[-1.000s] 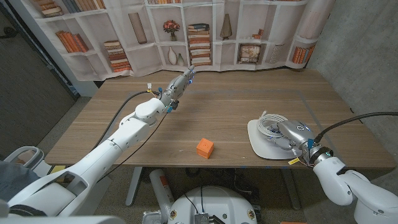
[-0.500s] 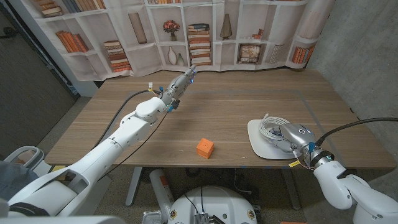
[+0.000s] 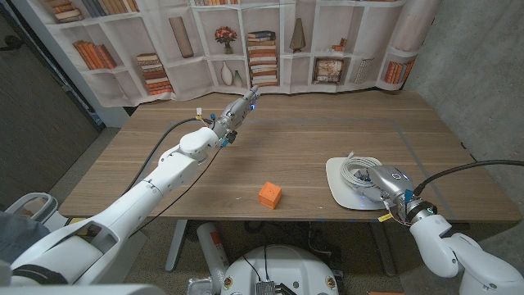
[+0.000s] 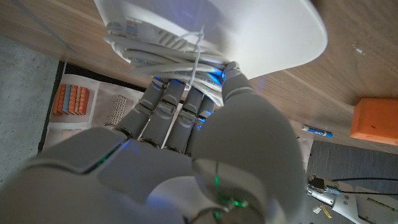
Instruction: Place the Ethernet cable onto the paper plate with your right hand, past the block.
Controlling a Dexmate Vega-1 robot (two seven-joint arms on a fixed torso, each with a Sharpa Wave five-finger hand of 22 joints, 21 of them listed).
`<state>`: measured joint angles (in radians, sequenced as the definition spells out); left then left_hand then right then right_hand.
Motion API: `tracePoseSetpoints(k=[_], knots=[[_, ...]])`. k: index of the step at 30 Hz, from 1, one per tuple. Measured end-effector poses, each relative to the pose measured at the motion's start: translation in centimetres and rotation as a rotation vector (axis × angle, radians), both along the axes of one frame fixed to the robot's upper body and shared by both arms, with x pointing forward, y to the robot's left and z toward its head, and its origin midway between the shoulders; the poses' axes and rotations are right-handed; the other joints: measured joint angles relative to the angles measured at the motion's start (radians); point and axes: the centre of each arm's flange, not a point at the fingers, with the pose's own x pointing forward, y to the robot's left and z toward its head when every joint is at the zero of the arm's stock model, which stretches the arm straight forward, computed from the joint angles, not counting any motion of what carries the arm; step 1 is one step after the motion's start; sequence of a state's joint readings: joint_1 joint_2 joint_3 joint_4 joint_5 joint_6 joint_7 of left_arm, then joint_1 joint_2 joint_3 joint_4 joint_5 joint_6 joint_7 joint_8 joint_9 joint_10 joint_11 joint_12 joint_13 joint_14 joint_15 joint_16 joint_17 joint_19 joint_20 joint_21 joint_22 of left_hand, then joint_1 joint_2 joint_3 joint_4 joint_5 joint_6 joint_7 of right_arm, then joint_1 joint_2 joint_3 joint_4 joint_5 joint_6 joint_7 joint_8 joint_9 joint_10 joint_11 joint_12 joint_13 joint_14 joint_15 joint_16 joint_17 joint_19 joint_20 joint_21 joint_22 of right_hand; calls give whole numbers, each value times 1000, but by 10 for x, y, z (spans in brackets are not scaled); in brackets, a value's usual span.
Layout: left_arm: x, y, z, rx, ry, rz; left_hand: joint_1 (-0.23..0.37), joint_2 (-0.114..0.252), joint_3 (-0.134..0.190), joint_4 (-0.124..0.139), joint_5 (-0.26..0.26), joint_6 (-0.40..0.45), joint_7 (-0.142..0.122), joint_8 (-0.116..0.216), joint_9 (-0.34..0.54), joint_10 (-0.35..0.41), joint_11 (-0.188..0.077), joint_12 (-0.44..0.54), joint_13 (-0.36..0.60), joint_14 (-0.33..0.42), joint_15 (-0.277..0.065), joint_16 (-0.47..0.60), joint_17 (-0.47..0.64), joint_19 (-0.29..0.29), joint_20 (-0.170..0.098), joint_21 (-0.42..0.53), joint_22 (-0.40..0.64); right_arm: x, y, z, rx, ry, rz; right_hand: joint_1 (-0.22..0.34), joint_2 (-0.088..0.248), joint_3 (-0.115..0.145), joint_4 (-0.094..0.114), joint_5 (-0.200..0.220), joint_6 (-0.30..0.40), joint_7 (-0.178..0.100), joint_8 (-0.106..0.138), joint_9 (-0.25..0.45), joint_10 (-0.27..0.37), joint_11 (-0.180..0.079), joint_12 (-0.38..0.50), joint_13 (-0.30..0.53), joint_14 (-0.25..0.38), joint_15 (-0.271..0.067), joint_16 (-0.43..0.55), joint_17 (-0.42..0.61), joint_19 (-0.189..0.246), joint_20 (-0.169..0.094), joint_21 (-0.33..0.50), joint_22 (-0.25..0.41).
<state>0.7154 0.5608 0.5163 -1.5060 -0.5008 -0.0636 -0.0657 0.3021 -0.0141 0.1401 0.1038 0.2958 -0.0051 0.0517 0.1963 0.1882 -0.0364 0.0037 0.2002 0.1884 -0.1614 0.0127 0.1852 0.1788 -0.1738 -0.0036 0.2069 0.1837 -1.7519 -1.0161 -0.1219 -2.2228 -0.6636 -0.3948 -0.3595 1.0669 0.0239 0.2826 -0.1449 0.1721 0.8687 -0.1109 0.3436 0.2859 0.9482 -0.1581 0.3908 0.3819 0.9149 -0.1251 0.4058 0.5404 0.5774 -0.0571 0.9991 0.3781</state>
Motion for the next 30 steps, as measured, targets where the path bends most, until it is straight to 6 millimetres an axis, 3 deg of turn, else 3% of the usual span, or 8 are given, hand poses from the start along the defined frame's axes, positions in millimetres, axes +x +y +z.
tracePoseSetpoints(k=[16,18,30], knots=[[6,1,3,6,5,0,0,0,-4,-2,0,0,0,0,0,0,0,0,0,0,0,0,0,0,0,0,0,5,0,-6,19,26,-21,0,0,-3,3,-1,0,0,-3,-1,-2,2,-8,3,0,0,-9,0,-16,5,8,-10],[6,1,3,7,5,0,0,0,-4,-2,0,0,0,0,0,0,0,0,0,0,0,0,0,0,0,0,0,6,0,-7,19,32,-24,12,12,-6,3,-2,0,0,-4,-1,-5,5,-8,3,0,0,-15,0,-20,2,8,-13],[10,-1,3,9,9,-8,5,5,-4,-2,0,5,5,0,0,0,0,0,0,0,0,0,0,0,0,0,0,6,0,-8,17,80,-52,-4,77,-45,57,5,-6,-6,-26,0,-45,37,-47,-6,-43,11,-54,-17,-54,7,-8,-72]])
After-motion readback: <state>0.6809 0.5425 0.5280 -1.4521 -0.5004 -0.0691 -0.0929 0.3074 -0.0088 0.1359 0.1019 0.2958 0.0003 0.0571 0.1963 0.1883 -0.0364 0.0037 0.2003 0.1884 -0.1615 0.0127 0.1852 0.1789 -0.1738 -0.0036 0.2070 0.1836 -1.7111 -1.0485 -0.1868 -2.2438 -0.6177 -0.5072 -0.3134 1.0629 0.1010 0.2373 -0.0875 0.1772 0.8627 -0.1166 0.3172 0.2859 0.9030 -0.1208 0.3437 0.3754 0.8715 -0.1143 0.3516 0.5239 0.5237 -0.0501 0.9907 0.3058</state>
